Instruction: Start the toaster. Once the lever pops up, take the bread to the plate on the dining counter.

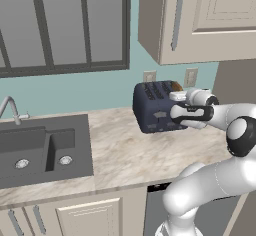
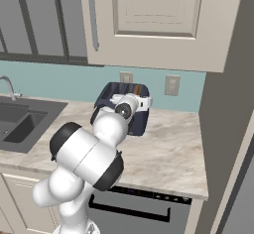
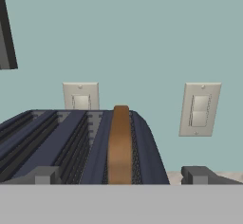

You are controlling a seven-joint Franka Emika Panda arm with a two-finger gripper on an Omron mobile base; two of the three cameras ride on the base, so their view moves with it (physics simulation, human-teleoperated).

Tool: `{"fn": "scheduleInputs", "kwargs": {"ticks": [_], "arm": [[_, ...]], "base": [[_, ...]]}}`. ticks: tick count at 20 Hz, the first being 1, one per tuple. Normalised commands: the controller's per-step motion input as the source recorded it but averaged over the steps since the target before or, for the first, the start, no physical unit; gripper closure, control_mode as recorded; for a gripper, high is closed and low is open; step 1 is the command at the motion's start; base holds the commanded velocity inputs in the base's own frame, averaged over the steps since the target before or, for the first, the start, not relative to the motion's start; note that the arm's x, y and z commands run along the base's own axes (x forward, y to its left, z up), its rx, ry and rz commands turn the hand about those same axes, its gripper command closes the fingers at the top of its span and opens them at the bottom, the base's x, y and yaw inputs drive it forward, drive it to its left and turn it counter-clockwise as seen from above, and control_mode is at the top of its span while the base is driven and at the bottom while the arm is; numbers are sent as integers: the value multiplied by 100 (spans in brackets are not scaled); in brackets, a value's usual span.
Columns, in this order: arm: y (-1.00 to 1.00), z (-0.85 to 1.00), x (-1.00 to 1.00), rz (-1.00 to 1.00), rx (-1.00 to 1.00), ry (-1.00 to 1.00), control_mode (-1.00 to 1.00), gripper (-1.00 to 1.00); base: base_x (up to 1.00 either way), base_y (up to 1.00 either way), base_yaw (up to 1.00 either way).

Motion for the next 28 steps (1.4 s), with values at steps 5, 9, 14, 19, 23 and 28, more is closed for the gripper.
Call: {"fn": "scheduleInputs", "kwargs": {"ticks": [5,9,14,19,23,28], "arm": [[0,0,0,0,0,0,-100,-100],[0,0,0,0,0,0,-100,-100],[0,0,0,0,0,0,-100,-100],[0,0,0,0,0,0,-100,-100],[0,0,0,0,0,0,-100,-100],[0,0,0,0,0,0,-100,-100]], "base": [[0,0,0],[0,0,0],[0,0,0],[0,0,0],[0,0,0],[0,0,0]]}}
